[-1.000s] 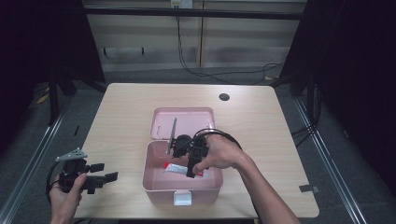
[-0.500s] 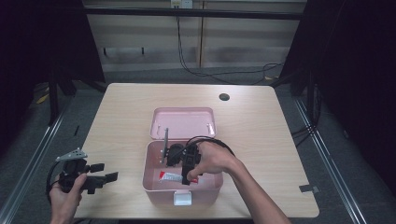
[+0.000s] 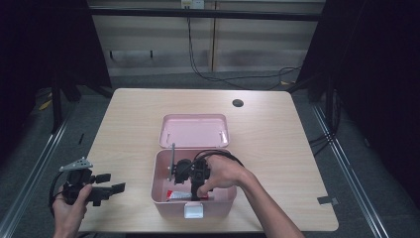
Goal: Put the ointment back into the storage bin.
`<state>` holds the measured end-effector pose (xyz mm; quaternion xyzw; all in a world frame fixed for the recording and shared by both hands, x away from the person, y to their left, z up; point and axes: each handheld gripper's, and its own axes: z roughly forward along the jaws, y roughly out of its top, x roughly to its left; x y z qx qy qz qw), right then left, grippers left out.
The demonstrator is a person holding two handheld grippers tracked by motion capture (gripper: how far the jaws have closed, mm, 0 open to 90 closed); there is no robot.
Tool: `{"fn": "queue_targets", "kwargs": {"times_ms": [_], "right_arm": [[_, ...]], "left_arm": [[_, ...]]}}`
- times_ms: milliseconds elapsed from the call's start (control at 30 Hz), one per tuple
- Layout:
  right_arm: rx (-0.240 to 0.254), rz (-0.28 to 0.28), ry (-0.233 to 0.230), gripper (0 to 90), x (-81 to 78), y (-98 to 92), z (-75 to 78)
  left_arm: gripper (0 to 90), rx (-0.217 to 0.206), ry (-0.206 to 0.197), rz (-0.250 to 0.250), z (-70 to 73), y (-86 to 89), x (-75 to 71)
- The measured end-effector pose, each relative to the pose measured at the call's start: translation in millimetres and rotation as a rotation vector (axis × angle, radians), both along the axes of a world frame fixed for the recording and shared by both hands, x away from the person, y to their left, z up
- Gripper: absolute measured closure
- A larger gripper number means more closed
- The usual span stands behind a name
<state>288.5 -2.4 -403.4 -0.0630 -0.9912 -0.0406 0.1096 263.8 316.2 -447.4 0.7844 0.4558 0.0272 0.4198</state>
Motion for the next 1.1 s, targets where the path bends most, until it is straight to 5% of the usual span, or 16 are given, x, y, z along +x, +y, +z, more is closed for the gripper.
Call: {"fn": "queue_targets", "kwargs": {"times_ms": [1100], "right_arm": [[-0.069,0.032,0.059,71.2,3.0,12.6,-39.6]], "left_arm": [[19.0,0.002,0.000,-0.002,0.2,0.0,0.1]]}}
